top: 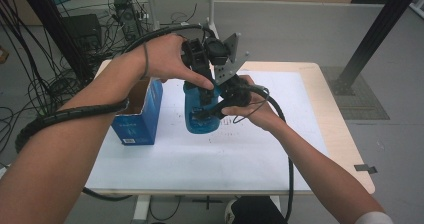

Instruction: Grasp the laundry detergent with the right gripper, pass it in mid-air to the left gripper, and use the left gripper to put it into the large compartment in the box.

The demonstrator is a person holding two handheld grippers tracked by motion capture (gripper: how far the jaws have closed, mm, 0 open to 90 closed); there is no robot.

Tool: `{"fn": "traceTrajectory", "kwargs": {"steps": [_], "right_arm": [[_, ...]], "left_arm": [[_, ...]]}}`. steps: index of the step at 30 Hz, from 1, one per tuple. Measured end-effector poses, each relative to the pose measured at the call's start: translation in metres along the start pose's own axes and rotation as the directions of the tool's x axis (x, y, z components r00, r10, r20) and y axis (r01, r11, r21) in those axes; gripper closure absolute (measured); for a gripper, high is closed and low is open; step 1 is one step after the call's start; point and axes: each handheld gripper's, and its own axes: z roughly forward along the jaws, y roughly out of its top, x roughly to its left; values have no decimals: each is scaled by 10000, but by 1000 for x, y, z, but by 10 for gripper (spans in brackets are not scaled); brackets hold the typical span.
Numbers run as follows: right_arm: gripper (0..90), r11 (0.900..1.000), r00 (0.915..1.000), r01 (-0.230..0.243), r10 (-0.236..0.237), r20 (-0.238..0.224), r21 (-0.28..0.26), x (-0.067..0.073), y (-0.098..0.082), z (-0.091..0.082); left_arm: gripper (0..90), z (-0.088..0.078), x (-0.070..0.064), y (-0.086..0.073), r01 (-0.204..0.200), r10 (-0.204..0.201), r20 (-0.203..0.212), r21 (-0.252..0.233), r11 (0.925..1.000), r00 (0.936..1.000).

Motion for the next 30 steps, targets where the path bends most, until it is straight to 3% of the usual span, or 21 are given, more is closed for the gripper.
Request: {"fn": "traceTrajectory", "kwargs": {"steps": [30], "right_arm": [[441,9999,10000,-49,48,-74,-105,3,1,-3]], "left_arm": [[53,3,-3,2,-81,81,14,55,10000,10000]]}}
